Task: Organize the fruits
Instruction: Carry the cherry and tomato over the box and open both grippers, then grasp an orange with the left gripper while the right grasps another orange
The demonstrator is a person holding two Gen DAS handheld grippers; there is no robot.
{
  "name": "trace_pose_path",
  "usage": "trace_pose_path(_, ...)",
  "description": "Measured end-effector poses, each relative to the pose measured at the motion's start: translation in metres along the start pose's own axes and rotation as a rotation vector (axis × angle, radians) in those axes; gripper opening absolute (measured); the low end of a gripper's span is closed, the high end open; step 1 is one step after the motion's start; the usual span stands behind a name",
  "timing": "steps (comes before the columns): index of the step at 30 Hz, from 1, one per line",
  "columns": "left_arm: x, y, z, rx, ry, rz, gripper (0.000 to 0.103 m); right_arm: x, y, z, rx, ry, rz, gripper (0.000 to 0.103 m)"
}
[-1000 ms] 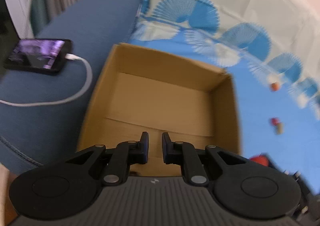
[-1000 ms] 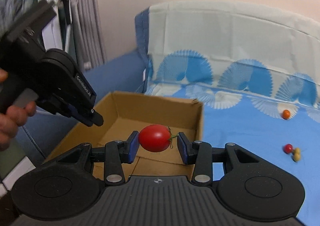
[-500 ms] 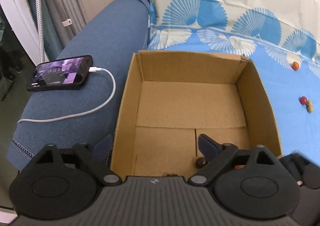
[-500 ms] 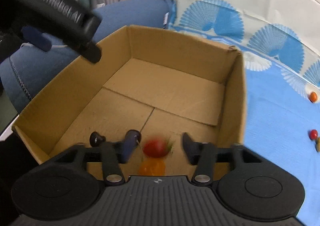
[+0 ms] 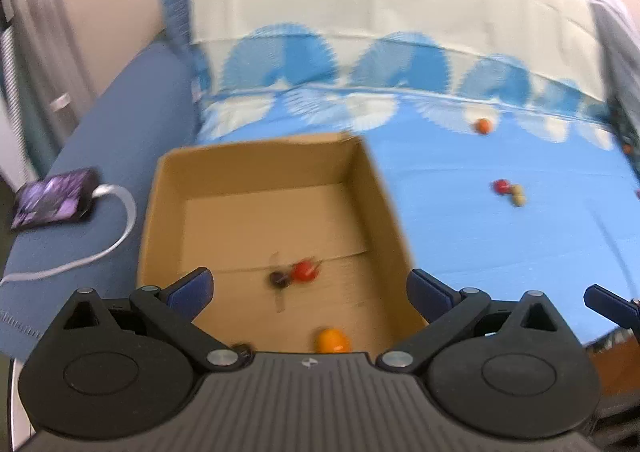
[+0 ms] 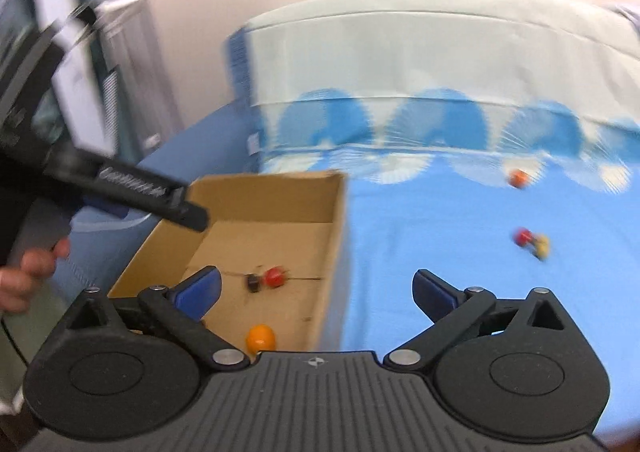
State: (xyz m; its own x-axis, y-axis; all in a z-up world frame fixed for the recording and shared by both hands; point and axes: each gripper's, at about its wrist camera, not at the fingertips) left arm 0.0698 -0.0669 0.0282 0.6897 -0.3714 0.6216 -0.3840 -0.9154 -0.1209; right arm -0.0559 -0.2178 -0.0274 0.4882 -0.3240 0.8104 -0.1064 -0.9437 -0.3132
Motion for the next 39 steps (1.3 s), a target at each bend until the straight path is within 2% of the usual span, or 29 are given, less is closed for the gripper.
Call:
trace_pose_path(3,0.022,0.027,0.004,-0.043,0.029,0.036,0.103,0.018,0.036,0.001,-0.07,0.019,0.054,0.102)
trace_pose_path(5,0.048,0.05,0.015,-0.089,0.04,0.068,0.103,0.031,0.068,0.001,-0.142,0.046,0.062,0.102)
trace_pose_path(9,0.12,0.121,0.058,-0.166,0.026,0.165,0.103,0.075,0.158,0.02,-0.344,0.088,0.085,0.102)
trace_pose_path(11,0.157,0.168,0.08,-0.217,0.01,0.218,0.103,0.092,0.215,0.018,-0.451,0.124,0.153,0.102)
trace_pose_path(16,0.235,0.302,0.134,-0.26,-0.041,0.344,0.103,0.106,0.36,0.002,-0.692,0.21,0.347,0.102)
trace_pose_path(20,0.285,0.4,0.162,-0.304,-0.05,0.382,0.103,0.102,0.47,-0.017,-0.807,0.247,0.473,0.102)
trace_pose_path(22,0.309,0.461,0.175,-0.333,-0.012,0.431,0.103,0.102,0.521,-0.023,-0.865,0.27,0.492,0.102)
trace_pose_path(24,0.328,0.523,0.191,-0.368,0.04,0.504,0.103,0.102,0.567,-0.023,-0.902,0.284,0.5,0.102)
trace_pose_path(27,0.345,0.621,0.222,-0.394,0.088,0.603,0.103,0.11,0.64,-0.011,-0.907,0.299,0.501,0.102)
trace_pose_path(32,0.359,0.791,0.297,-0.452,0.083,0.717,0.103,0.125,0.749,0.041,-0.915,0.235,0.511,0.102)
trace_pose_path(35,0.364,0.864,0.342,-0.465,0.052,0.775,0.103,0.12,0.794,0.07,-0.919,0.214,0.528,0.102)
trace_pose_path(39,0.371,0.935,0.387,-0.442,0.092,0.832,0.103,0.114,0.831,0.096,-0.911,0.209,0.507,0.102)
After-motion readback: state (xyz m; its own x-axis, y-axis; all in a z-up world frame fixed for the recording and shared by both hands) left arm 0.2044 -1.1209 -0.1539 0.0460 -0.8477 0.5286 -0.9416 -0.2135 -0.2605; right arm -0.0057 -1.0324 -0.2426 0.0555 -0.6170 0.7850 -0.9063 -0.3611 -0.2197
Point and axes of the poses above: each gripper's, at about its wrist camera, not at the fingertips, and z roughly the way its jaws point, y to its right, x to its top, and after that the axes turned 7 degrees about z, right-handed
